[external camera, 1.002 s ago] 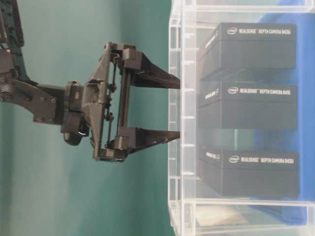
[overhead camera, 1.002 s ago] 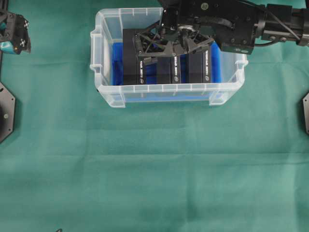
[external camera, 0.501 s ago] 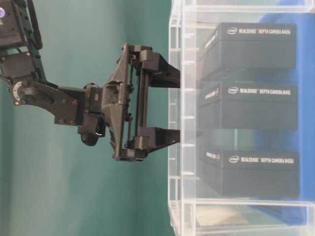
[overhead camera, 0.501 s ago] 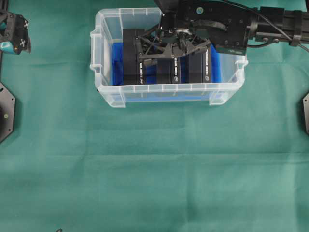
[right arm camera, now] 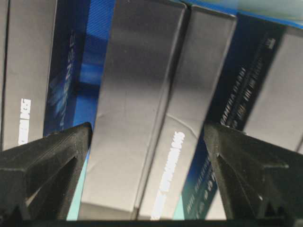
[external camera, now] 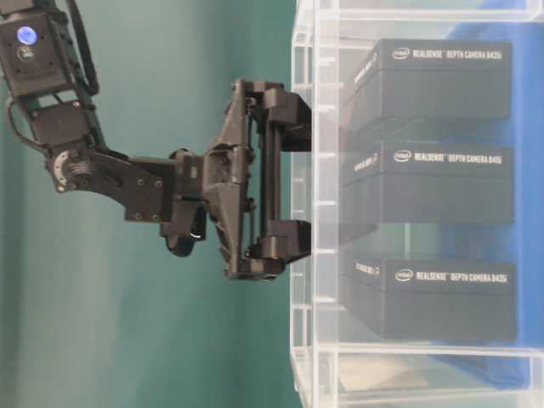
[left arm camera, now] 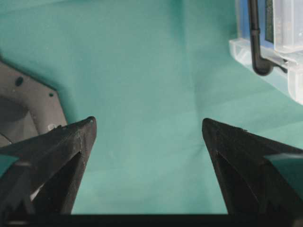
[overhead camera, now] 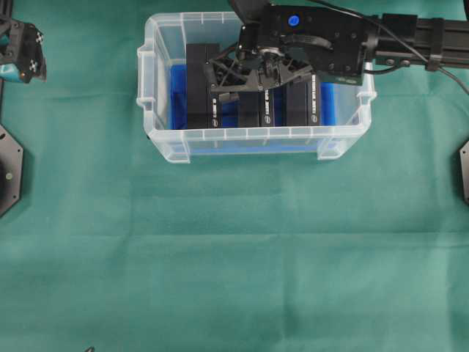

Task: Take out the box from the case.
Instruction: 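Close the right gripper on the middle black box, then lift the middle box up and out of the case toward the front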

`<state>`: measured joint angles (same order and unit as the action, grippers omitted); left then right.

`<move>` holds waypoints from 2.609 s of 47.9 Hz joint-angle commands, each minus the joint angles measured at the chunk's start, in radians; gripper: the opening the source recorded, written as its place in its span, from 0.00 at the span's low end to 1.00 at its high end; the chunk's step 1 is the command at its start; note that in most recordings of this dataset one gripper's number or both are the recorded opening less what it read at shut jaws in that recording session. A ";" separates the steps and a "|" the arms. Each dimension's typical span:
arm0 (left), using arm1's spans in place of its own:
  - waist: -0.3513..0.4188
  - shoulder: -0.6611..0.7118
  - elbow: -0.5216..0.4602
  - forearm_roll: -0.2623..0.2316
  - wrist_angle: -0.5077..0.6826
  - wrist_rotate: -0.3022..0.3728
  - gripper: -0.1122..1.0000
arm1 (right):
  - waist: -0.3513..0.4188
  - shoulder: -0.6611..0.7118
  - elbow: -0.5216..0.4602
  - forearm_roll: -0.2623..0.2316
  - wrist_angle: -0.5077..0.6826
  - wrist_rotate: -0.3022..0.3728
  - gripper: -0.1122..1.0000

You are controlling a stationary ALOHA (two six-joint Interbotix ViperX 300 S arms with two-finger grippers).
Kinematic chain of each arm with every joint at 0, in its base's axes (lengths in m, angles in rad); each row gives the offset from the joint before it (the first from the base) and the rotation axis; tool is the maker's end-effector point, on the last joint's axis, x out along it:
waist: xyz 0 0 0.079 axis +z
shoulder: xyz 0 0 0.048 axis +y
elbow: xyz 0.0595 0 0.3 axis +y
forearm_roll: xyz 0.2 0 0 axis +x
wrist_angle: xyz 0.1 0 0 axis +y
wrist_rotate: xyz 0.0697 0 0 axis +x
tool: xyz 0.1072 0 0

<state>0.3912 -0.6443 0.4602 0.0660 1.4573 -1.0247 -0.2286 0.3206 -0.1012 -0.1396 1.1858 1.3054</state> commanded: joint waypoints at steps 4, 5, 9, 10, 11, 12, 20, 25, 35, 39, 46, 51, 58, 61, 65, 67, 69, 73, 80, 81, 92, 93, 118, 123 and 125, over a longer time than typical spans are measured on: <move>-0.003 -0.008 -0.014 -0.002 -0.002 0.002 0.98 | -0.006 -0.009 -0.009 0.003 -0.009 -0.002 0.95; -0.003 -0.008 -0.014 -0.002 -0.003 0.002 0.98 | -0.008 -0.008 -0.009 0.003 -0.009 -0.002 0.95; -0.003 -0.011 -0.009 -0.002 -0.003 0.002 0.98 | -0.008 0.002 -0.009 0.003 -0.011 0.002 0.95; -0.002 -0.012 -0.009 -0.002 -0.003 0.002 0.98 | -0.008 0.003 -0.009 0.003 -0.012 0.002 0.95; -0.002 -0.014 -0.008 -0.002 -0.003 0.002 0.98 | -0.008 0.005 -0.009 0.005 -0.015 0.003 0.95; -0.003 -0.015 -0.008 -0.002 -0.003 0.002 0.98 | -0.008 0.006 -0.009 0.006 -0.017 0.003 0.95; -0.003 -0.029 0.000 -0.002 -0.002 0.000 0.98 | -0.008 0.015 -0.009 0.018 -0.029 0.006 0.95; -0.003 -0.032 0.002 -0.002 -0.002 -0.002 0.98 | -0.008 0.017 -0.009 0.020 -0.029 0.011 0.95; -0.003 -0.032 0.000 -0.002 -0.003 -0.002 0.98 | -0.008 0.018 -0.009 0.021 -0.028 0.020 0.95; -0.003 -0.031 0.000 -0.002 -0.002 -0.003 0.98 | -0.008 0.018 -0.009 0.021 -0.026 0.023 0.95; -0.003 -0.031 0.000 -0.002 -0.002 -0.006 0.98 | -0.006 0.018 -0.009 0.044 -0.023 0.061 0.92; -0.003 -0.031 0.000 -0.002 -0.002 -0.006 0.98 | 0.000 0.018 -0.009 0.048 -0.021 0.091 0.76; -0.003 -0.026 -0.002 -0.002 -0.002 -0.006 0.98 | 0.002 0.018 -0.009 0.046 -0.015 0.097 0.70; -0.002 -0.025 -0.003 -0.002 -0.002 -0.006 0.98 | 0.002 0.018 -0.009 0.044 -0.012 0.097 0.70; -0.003 -0.023 -0.003 -0.002 -0.002 -0.006 0.98 | 0.002 0.018 -0.009 0.043 -0.011 0.097 0.70; -0.003 -0.023 -0.003 -0.002 -0.002 -0.006 0.98 | 0.002 0.018 -0.009 0.040 -0.012 0.097 0.70; -0.003 -0.023 -0.003 -0.002 -0.002 -0.008 0.98 | 0.002 0.017 -0.009 0.035 -0.012 0.098 0.70; -0.003 -0.021 -0.003 -0.002 -0.002 -0.006 0.98 | 0.002 0.017 -0.012 0.034 -0.011 0.097 0.70; -0.003 -0.021 -0.005 -0.002 -0.002 -0.006 0.98 | 0.002 -0.003 -0.020 0.034 -0.006 0.098 0.70; -0.003 -0.023 -0.005 -0.002 -0.002 -0.006 0.98 | 0.002 -0.008 -0.021 0.035 -0.005 0.100 0.70; -0.003 -0.021 -0.005 -0.002 -0.002 -0.006 0.98 | 0.000 -0.055 -0.048 0.041 0.034 0.130 0.70; -0.003 -0.023 -0.005 -0.002 -0.002 -0.006 0.98 | 0.000 -0.058 -0.052 0.041 0.038 0.133 0.70; -0.003 -0.026 -0.003 -0.002 -0.002 -0.008 0.98 | 0.000 -0.132 -0.229 0.029 0.247 0.137 0.70; -0.003 -0.029 -0.003 -0.002 -0.002 -0.012 0.98 | -0.002 -0.132 -0.279 0.026 0.301 0.133 0.70; -0.003 -0.029 -0.003 -0.002 -0.002 -0.014 0.98 | 0.000 -0.132 -0.298 0.026 0.325 0.133 0.70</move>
<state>0.3912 -0.6703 0.4725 0.0644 1.4588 -1.0370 -0.2301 0.2347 -0.3421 -0.1089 1.4757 1.4419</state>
